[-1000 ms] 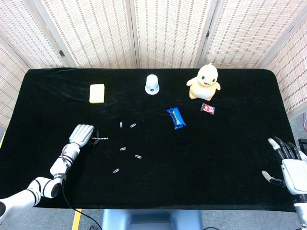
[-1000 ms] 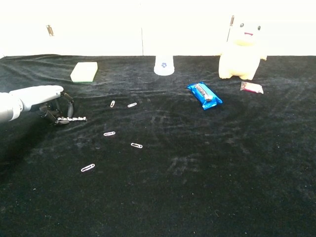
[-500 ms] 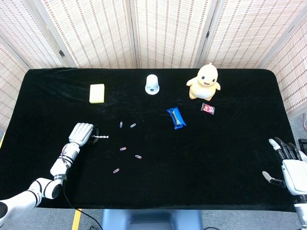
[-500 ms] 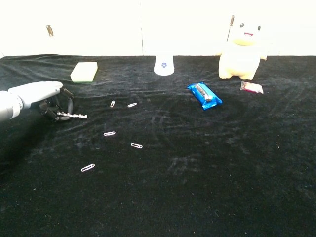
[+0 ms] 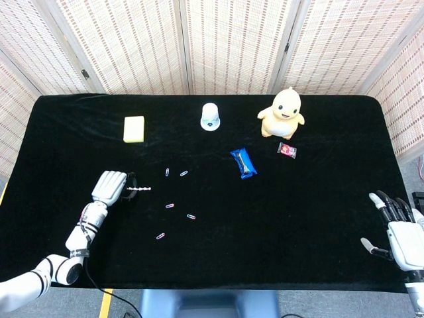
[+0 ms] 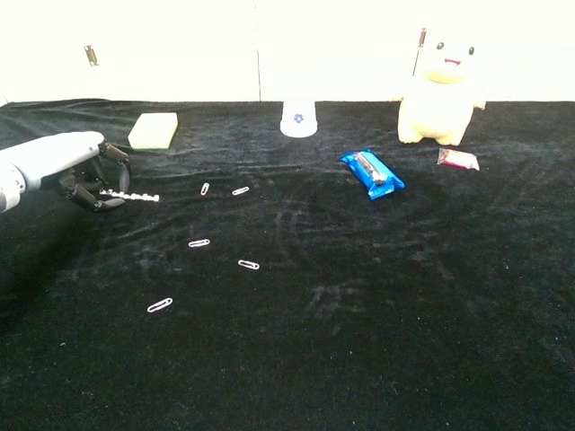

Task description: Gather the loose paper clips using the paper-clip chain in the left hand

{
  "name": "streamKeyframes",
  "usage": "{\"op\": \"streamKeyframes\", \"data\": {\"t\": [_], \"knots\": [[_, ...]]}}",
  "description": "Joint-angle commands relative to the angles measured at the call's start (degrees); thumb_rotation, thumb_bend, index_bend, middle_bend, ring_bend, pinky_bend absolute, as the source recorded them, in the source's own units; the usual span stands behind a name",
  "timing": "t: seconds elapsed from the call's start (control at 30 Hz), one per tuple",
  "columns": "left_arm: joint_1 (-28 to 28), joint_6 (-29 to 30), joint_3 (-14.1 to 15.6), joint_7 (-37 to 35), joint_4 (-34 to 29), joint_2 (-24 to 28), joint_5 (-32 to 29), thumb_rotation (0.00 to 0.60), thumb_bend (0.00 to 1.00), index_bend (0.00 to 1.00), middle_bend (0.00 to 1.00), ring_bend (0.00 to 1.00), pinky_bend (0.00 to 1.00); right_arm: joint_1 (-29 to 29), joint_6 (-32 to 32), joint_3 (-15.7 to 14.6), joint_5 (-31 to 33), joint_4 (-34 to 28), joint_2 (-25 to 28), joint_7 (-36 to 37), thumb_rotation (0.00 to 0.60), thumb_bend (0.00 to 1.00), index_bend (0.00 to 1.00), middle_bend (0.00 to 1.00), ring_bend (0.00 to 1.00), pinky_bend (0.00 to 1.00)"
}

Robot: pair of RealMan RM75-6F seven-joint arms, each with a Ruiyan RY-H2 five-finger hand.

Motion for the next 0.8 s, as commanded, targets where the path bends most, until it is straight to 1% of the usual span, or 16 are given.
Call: {"op": "streamKeyframes", "data": {"t": [0.03, 0.2, 0.43, 0.53, 0.67, 0.8], "knots": [[1.1, 1.7, 0.3, 0.7, -3.6, 1.6, 0.5, 0.6, 0.42, 0.75, 1.0, 1.0, 1.0, -0.2, 0.6, -0.1, -0.4, 0.0, 0.0, 0.1, 0.6, 0.24, 0.02, 0.06, 0.09, 0.0], [2.4, 3.4, 1.2, 2.9, -10.1, 3.6, 1.0, 0.6, 0.42, 0.75, 1.0, 1.0, 1.0, -0.7, 1.7, -0.4, -1.3, 0.0, 0.1, 0.5, 0.6, 0.24, 0.02, 0.06, 0.09, 0.0], [2.7, 4.4, 1.9, 10.0, -15.3, 2.9, 0.2, 0.6, 0.42, 0.75, 1.0, 1.0, 1.0, -2.0, 4.7, -0.5, -2.7, 0.5, 0.6, 2.4, 0.6, 0.24, 0.02, 0.06, 0.09, 0.0], [2.4, 4.6, 1.7, 13.3, -16.6, 1.8, -0.6, 0.6, 0.42, 0.75, 1.0, 1.0, 1.0, -2.4, 5.6, -0.6, -3.1, 0.8, 0.8, 3.4, 0.6, 0.24, 0.02, 0.06, 0.09, 0.0], [1.5, 4.7, 0.4, 16.5, -17.2, 0.1, -2.2, 0.6, 0.42, 0.75, 1.0, 1.0, 1.0, -2.7, 6.3, -0.7, -3.5, 1.3, 0.8, 4.3, 0.6, 0.23, 0.02, 0.06, 0.09, 0.0], [0.1, 3.2, -0.4, 17.2, -16.4, -1.4, -3.3, 0.6, 0.42, 0.75, 1.0, 1.0, 1.0, -3.1, 6.3, -0.7, -3.1, 1.5, 0.8, 4.9, 0.6, 0.23, 0.02, 0.06, 0.09, 0.0]]}}
